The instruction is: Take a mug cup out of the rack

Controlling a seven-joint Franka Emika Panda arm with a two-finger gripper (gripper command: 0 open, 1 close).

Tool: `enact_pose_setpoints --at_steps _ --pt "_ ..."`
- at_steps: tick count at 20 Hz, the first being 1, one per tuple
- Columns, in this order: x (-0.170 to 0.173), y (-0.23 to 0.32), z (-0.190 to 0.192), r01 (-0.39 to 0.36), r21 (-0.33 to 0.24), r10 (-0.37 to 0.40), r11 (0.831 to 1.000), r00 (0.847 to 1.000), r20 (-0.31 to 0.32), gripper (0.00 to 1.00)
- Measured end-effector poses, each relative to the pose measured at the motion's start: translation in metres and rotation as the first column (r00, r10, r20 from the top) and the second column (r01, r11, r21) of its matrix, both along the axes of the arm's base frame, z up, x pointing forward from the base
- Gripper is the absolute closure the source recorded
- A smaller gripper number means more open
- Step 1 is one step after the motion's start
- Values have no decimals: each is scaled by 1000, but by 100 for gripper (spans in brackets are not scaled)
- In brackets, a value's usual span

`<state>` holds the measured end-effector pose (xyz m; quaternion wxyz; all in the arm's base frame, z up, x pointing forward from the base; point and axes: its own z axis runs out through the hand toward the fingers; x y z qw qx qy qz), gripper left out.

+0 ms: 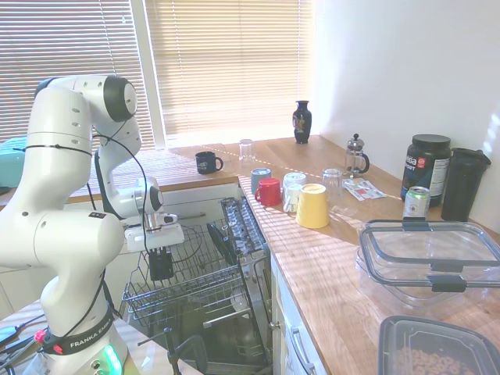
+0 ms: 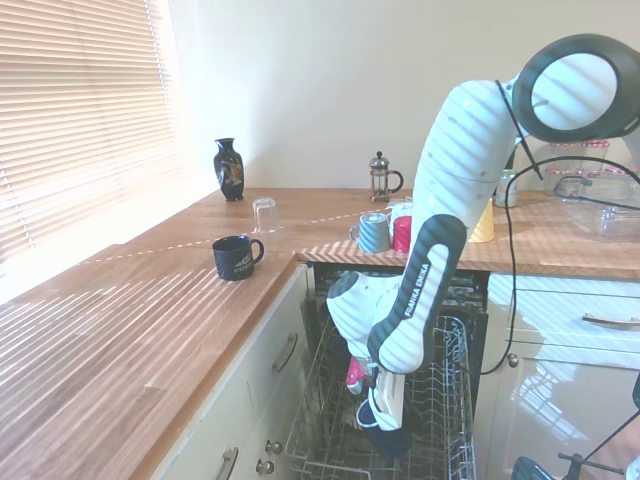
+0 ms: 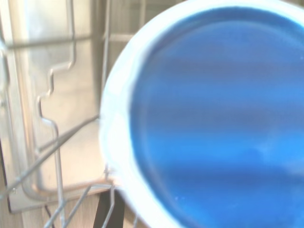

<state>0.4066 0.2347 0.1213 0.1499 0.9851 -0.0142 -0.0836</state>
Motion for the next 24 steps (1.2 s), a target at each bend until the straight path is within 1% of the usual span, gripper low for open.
enact_pose_setpoints --at_steps 3,7,9,12,14,17,20,24 --pt "13 -8 34 36 14 -36 999 999 37 100" --pt "25 -19 73 76 32 -78 997 995 70 100" --pt "33 -28 97 112 50 -116 992 989 88 100" --pt "47 -51 140 186 97 -196 978 974 110 100" --pt "56 -71 166 236 137 -252 962 961 116 100" --pt "73 -112 199 308 191 -333 932 936 117 100" --pt "90 -161 222 378 237 -410 895 907 102 100" --pt "108 -222 250 464 279 -502 841 861 84 100"
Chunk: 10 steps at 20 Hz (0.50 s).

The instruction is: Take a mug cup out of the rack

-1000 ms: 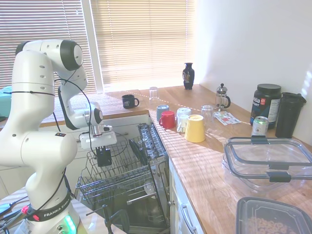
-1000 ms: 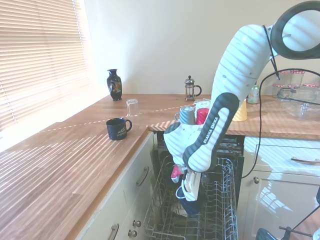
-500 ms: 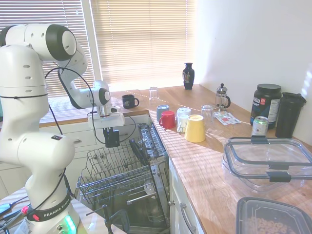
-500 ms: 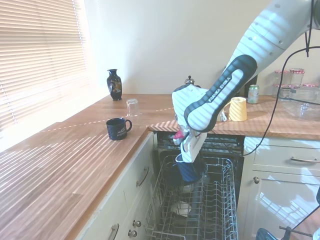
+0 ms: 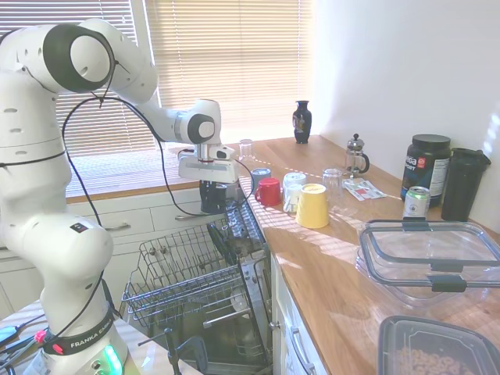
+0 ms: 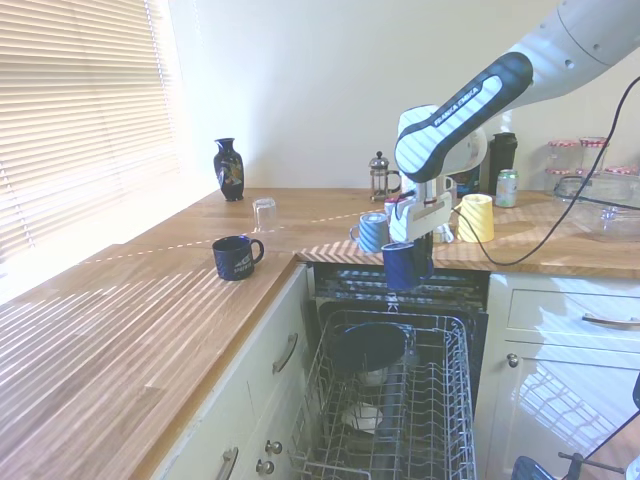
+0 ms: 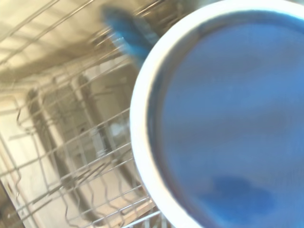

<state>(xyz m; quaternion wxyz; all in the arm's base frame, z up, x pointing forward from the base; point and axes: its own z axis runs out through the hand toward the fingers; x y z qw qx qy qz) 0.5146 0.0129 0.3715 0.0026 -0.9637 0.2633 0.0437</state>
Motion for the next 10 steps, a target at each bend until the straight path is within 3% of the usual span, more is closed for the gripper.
enact_pose_setpoints --at_steps 5,10 --pt "9 -60 25 87 6 -87 996 996 7 100" --pt "7 -97 24 153 5 -153 988 988 5 100"
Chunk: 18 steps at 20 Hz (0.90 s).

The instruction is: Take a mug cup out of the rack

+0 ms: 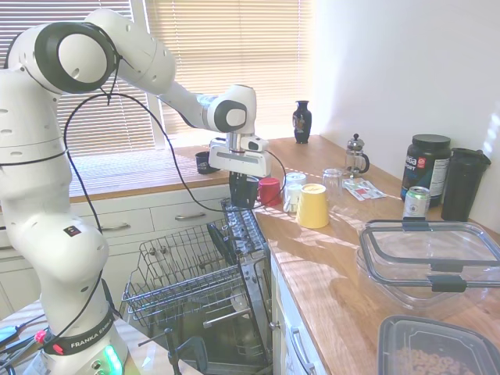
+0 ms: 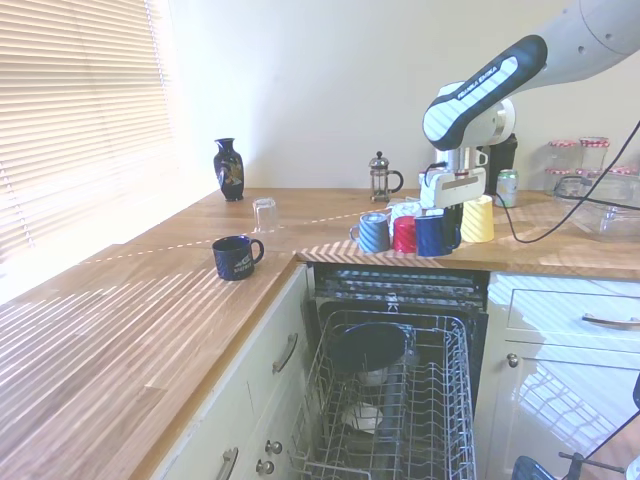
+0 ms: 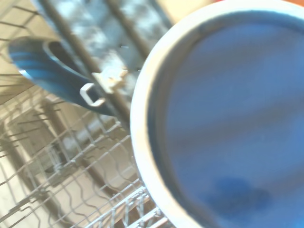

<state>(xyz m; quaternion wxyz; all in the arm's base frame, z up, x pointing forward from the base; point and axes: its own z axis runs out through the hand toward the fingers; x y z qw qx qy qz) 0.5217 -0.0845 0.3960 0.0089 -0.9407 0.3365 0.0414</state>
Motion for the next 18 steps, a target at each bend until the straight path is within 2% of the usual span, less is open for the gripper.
enact_pose_setpoints --at_steps 8,18 --pt "25 -23 -13 41 -12 -41 999 999 -6 100" --pt "62 -33 -29 38 -32 -40 999 998 -39 100"
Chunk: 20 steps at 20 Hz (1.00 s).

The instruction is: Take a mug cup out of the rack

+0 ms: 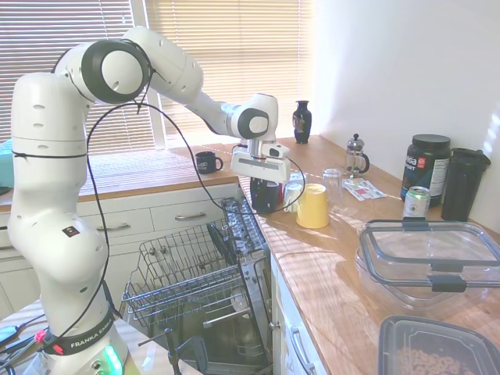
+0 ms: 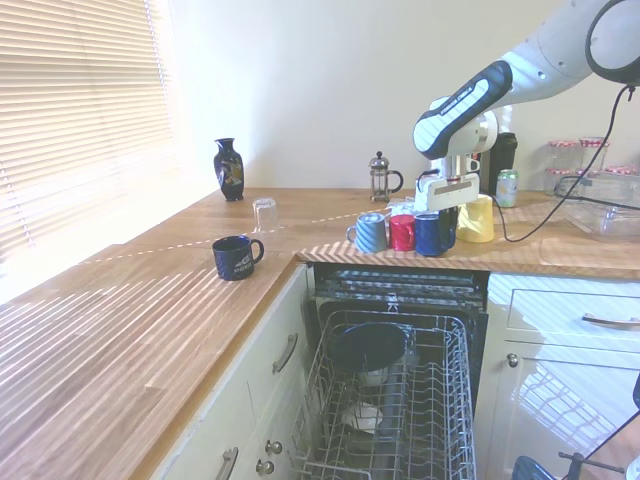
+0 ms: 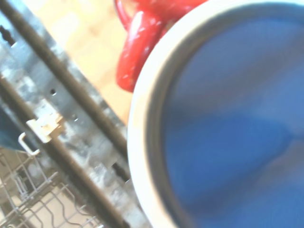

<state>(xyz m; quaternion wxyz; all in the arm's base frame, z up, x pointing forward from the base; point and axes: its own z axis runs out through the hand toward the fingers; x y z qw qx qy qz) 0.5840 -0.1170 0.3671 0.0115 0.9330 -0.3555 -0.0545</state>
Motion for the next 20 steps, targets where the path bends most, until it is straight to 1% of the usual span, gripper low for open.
enact_pose_setpoints --at_steps 4,5,8,20 --pt "11 -2 -5 1 -12 -2 1000 1000 -14 100" --pt "13 -2 -5 4 -15 -4 1000 1000 -18 0" --pt "16 -1 -5 17 -29 -18 999 999 -34 0" --pt "20 17 -9 34 -74 -37 997 998 -45 0"
